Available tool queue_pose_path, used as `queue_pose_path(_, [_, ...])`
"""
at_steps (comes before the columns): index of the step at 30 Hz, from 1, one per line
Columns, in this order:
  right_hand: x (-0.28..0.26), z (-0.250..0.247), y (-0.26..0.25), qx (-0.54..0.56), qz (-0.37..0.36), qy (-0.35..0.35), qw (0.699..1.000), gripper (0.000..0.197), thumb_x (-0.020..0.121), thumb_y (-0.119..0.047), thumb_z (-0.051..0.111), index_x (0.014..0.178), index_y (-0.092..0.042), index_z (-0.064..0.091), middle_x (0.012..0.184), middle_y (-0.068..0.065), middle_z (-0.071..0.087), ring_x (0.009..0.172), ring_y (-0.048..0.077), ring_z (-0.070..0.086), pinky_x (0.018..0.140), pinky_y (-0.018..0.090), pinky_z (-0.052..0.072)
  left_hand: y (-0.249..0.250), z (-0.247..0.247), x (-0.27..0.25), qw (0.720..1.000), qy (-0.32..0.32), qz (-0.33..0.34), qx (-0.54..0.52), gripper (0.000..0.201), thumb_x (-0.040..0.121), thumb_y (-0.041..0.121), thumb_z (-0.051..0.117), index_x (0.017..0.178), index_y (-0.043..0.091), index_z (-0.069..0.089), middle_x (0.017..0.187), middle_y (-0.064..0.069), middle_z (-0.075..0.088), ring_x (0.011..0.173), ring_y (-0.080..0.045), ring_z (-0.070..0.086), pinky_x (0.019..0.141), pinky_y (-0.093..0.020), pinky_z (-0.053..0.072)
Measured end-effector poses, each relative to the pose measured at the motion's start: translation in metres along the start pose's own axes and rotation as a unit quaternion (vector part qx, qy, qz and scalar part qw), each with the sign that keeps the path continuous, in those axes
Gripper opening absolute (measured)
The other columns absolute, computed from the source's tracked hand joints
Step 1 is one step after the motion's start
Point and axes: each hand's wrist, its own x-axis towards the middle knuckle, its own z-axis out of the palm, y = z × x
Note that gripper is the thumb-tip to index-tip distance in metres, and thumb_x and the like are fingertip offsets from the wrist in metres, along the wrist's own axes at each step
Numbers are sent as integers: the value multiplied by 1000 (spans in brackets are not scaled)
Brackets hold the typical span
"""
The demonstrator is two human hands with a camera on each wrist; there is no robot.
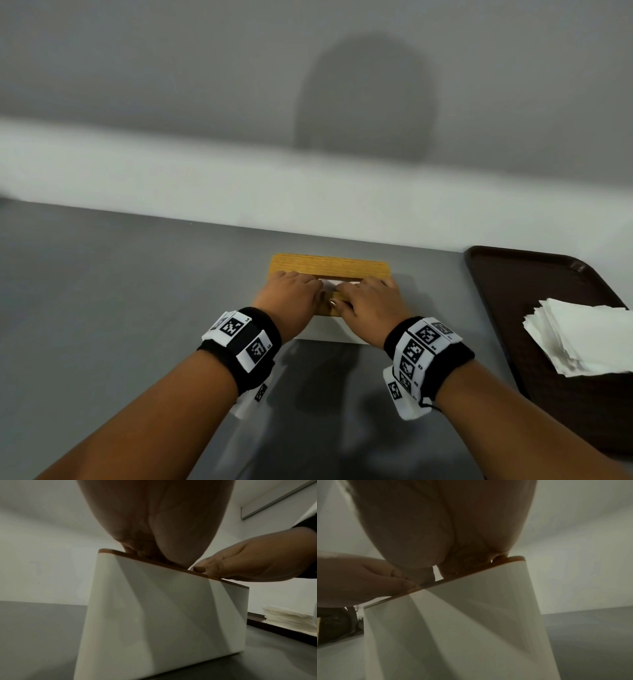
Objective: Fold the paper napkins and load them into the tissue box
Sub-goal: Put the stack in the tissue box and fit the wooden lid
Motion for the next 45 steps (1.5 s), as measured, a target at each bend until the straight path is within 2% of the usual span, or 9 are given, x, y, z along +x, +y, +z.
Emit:
queue_pose_path(3, [1,2,1,8,7,4,1000,40,99,-50,31,122,-30,57,109,-7,68,110,19,55,101,39,27,5,2,-1,1000,1,-7,25,58,95,41,7,122,26,57,121,9,66,110,-18,59,90,-35,33])
queue_pose_path(10, [1,-1,3,91,19,9,996,36,95,-49,44,122,-30,59,109,-6,68,108,18,56,101,37,33,9,-2,1,999,-10,-40,13,39,102,36,24,115,24,58,116,5,66,107,-21,55,88,-37,30])
queue_pose_path(14, [9,-8,8,251,61,62,964,22,97,-27,52,110,-18,67,102,-1,70,91,14,61,81,25,46,8,-3,5,998,-20,-53,-11,38,102,37,25,111,24,61,115,4,64,107,-22,53,87,-37,30])
queue_pose_path(19, [19,-13,15,244,76,58,965,16,93,-17,58,94,-16,73,96,0,70,90,17,63,84,28,50,9,-1,10,997,-27,-62,-29,44,101,38,25,123,32,62,116,5,63,108,-21,51,85,-37,31])
queue_pose_path(24, [32,-17,17,162,34,-19,986,21,94,-20,57,100,-18,76,102,-2,72,97,17,64,87,25,45,9,-2,11,997,-28,-57,-43,43,102,39,25,118,30,64,113,4,60,108,-21,50,81,-35,27])
queue_pose_path(28, [38,-19,17,110,18,-61,992,36,92,-18,45,62,-23,62,69,-4,63,68,16,56,76,32,47,8,1,4,998,3,-51,-35,41,103,38,25,103,27,65,112,11,64,107,-17,51,85,-35,28])
queue_pose_path(33, [36,-11,15,53,12,-58,997,40,95,-28,35,97,-21,75,90,1,70,87,21,55,85,38,49,6,1,4,999,-17,-38,-28,45,103,41,21,108,30,64,114,16,65,106,-17,49,80,-34,23])
queue_pose_path(39, [34,-7,17,86,11,-38,995,38,92,-29,39,98,-22,76,98,-1,73,96,21,57,92,41,47,5,-2,11,997,-59,-36,-37,53,101,51,17,109,34,66,121,16,64,107,-18,48,81,-36,27])
queue_pose_path(45, [28,-18,21,204,33,-1,978,24,92,-17,52,98,-16,75,93,-3,67,84,13,57,78,25,44,-2,2,9,986,63,-24,-155,37,99,40,40,77,25,65,85,6,69,80,-21,56,71,-35,43])
